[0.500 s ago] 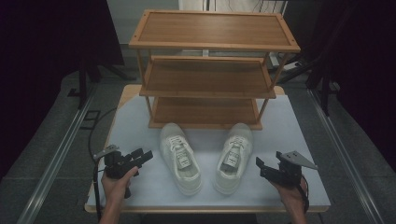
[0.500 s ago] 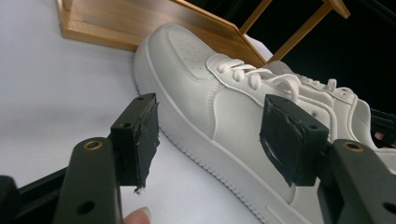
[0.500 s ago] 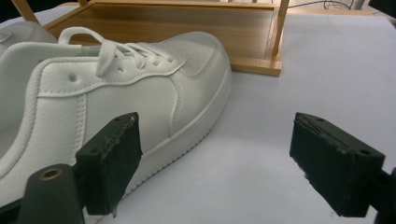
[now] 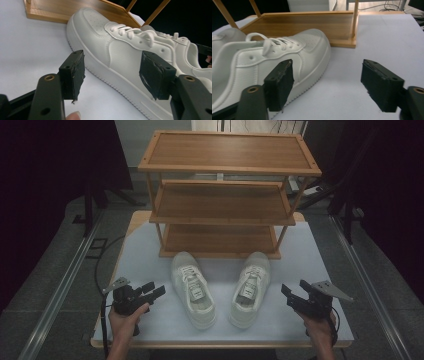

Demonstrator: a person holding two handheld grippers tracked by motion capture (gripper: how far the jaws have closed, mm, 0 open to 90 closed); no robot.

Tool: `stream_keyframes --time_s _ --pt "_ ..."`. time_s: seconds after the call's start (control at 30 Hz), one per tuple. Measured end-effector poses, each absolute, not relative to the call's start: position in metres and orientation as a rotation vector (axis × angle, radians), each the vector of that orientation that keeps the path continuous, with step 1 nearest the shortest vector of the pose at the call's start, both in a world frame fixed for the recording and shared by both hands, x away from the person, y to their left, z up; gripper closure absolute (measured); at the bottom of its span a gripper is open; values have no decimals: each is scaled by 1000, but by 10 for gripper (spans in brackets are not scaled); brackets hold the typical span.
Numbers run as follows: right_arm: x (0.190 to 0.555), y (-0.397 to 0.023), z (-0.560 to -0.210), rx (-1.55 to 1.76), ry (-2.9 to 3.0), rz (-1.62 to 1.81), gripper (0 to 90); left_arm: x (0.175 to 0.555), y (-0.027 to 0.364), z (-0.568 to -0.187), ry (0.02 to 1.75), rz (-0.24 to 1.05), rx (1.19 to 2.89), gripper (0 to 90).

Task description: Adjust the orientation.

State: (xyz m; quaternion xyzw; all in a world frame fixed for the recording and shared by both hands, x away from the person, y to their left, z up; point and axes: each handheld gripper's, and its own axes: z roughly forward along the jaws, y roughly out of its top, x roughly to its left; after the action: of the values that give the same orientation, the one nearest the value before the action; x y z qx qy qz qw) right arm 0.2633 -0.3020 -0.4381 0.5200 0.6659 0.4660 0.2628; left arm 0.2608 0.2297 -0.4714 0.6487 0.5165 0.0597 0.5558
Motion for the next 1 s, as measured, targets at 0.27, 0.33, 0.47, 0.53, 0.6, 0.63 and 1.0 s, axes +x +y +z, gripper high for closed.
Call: stream_keyframes --time_s 0.27,0.33,0.47,0.53,0.6,0.63,1.0 --pt "264 -292 -430 1348 1835 1303 337 257 227 -471 1227 137 1538 371" --pt "262 -287 -426 1328 1835 1326 360 255 227 -470 1221 138 1538 371" --pt "256 -281 -417 1284 1833 1357 411 253 226 -467 1206 143 1533 371" --pt "251 -277 -411 1263 1832 1371 442 252 227 -465 1200 140 1527 371" --pt "246 -273 -404 1233 1838 1392 468 252 227 -464 1198 141 1526 371" --pt "244 -270 -402 1220 1845 1403 478 251 227 -464 1199 142 1521 371" --pt "230 -236 -389 1077 1963 1479 679 249 229 -461 1190 131 1503 371"
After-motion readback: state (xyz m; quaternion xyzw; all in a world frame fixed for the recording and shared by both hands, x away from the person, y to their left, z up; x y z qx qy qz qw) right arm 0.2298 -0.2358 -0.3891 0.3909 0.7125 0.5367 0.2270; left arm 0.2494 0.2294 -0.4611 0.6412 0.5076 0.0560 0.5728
